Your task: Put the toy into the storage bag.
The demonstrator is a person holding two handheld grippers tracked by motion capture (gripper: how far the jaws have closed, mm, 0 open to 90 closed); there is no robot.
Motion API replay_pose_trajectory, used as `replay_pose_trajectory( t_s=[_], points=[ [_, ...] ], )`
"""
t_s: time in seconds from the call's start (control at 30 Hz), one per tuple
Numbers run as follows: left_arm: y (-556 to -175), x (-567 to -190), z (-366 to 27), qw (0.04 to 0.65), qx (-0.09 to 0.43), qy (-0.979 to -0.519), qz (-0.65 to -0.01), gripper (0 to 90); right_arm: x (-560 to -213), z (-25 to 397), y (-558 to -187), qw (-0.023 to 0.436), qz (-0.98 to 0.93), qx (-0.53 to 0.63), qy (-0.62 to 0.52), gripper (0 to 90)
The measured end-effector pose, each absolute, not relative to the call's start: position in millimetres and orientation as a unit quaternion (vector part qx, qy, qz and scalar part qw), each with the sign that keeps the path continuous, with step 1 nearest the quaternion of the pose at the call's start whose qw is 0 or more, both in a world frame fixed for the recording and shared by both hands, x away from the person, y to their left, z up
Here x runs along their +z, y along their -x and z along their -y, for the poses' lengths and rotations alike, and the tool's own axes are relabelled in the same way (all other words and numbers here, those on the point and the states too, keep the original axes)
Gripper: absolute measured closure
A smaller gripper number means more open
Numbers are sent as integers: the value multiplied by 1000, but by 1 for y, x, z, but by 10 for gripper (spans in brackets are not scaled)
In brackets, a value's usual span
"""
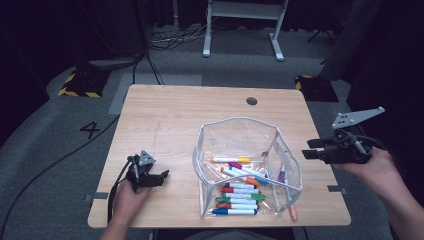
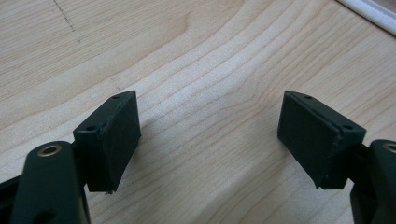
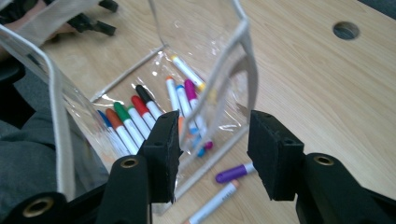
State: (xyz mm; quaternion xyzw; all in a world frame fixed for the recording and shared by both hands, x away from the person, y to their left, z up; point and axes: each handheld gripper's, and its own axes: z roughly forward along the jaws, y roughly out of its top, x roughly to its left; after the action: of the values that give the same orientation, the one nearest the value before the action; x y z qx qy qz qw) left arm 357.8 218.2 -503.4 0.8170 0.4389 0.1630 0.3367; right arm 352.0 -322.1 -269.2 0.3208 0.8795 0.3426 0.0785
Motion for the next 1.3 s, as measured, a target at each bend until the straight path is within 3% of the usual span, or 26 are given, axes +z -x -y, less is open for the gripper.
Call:
replay_pose_trajectory(
  t_s=[0.4, 0.87, 1.3],
  points=[
    [-358, -503, -218, 337, 163, -817, -439, 214, -333, 352, -346, 72, -858, 333, -384, 463],
    [-358, -503, -218, 337, 163, -817, -439, 214, -424, 345, -345, 43, -865, 280, -415, 415],
    [-358, -504, -218, 338, 164, -816, -439, 214, -464, 328, -343, 34, -876, 239, -417, 415]
  ],
)
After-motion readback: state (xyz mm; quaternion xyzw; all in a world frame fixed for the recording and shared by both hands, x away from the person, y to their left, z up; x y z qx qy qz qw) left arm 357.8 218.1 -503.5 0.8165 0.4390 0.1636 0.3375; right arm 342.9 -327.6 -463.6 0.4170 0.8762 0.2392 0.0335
